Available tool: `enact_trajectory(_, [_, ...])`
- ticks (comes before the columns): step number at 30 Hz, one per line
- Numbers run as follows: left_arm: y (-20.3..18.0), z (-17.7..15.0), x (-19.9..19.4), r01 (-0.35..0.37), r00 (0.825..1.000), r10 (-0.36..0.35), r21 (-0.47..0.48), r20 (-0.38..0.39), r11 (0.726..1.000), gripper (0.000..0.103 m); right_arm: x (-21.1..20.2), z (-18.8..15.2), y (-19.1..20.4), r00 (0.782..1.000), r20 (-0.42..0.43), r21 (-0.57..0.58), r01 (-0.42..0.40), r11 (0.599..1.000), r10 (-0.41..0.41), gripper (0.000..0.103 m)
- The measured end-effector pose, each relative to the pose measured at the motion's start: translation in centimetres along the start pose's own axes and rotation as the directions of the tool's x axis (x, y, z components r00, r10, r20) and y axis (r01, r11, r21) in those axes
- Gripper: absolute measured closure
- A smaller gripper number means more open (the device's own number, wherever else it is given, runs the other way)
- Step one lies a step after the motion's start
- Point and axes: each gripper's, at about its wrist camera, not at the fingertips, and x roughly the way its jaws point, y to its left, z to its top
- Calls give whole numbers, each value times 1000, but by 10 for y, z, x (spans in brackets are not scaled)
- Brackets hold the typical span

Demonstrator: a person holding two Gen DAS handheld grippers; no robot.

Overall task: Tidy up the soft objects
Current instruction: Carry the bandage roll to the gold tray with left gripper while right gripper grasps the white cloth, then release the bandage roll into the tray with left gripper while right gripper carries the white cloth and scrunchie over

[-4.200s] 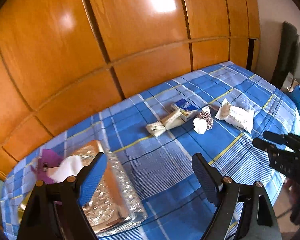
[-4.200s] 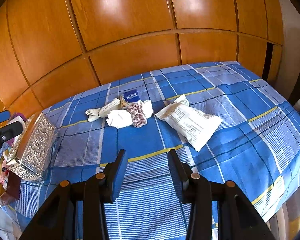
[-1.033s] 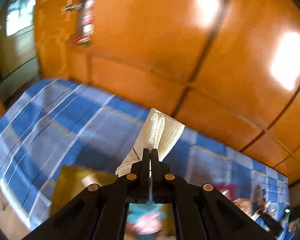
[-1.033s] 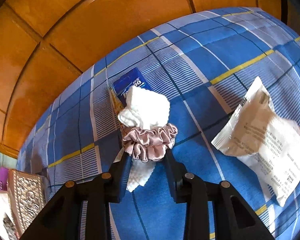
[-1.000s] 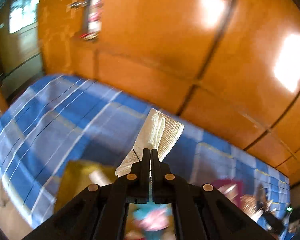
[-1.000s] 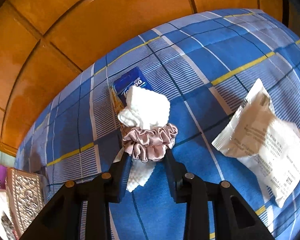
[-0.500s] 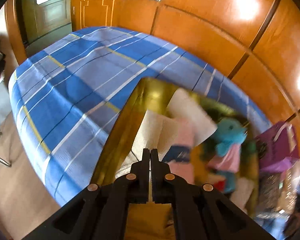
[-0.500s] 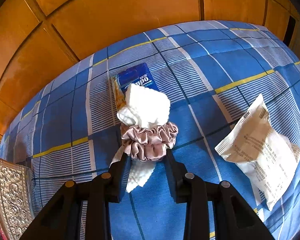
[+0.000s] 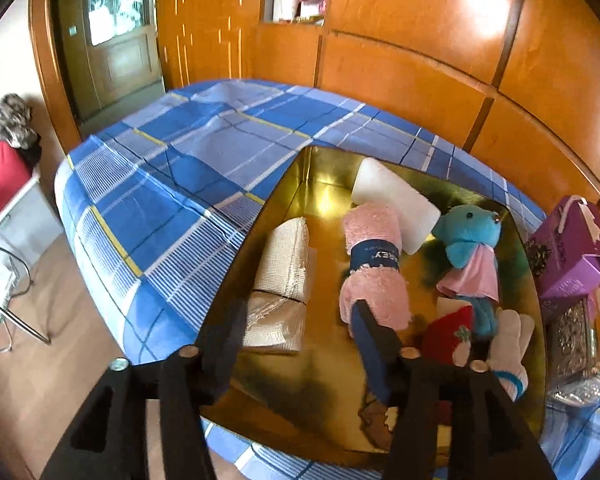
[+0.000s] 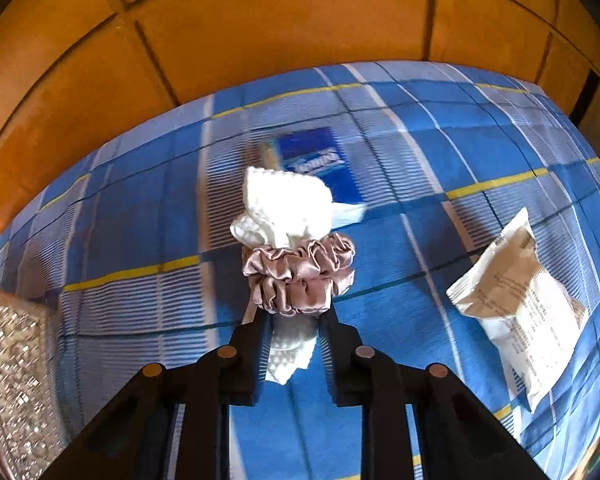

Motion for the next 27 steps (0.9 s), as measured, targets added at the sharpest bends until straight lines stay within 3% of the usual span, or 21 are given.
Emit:
enact_trajectory(5, [-7, -6, -17, 2, 999, -4, 37, 46, 999, 37, -19, 1, 21, 999, 22, -79, -44, 996, 46, 81])
enact_trajectory(8, [-11, -8, -25, 7, 998, -11, 48, 67, 999, 29, -33, 5, 39, 996, 45, -123, -64, 990, 70, 81])
enact_trajectory(10, [-15, -9, -30, 5, 996, -10, 61, 84, 998, 17, -41, 9, 52, 995, 60, -160, -73, 984, 84, 81])
enact_trajectory(13, [-19, -11, -40, 0, 992, -10, 78, 126, 997, 10, -47, 16, 69, 993, 73, -196, -76, 978, 92, 81])
enact_trajectory(21, [-24, -13, -49, 39, 990, -50, 85, 131, 996, 10, -71, 31, 111, 985, 108, -291, -96, 952, 133, 82])
enact_trajectory(27, [-27, -16, -49, 45, 990, -57, 94, 126, 995, 10, -101, 41, 154, 969, 133, -394, -139, 909, 206, 81])
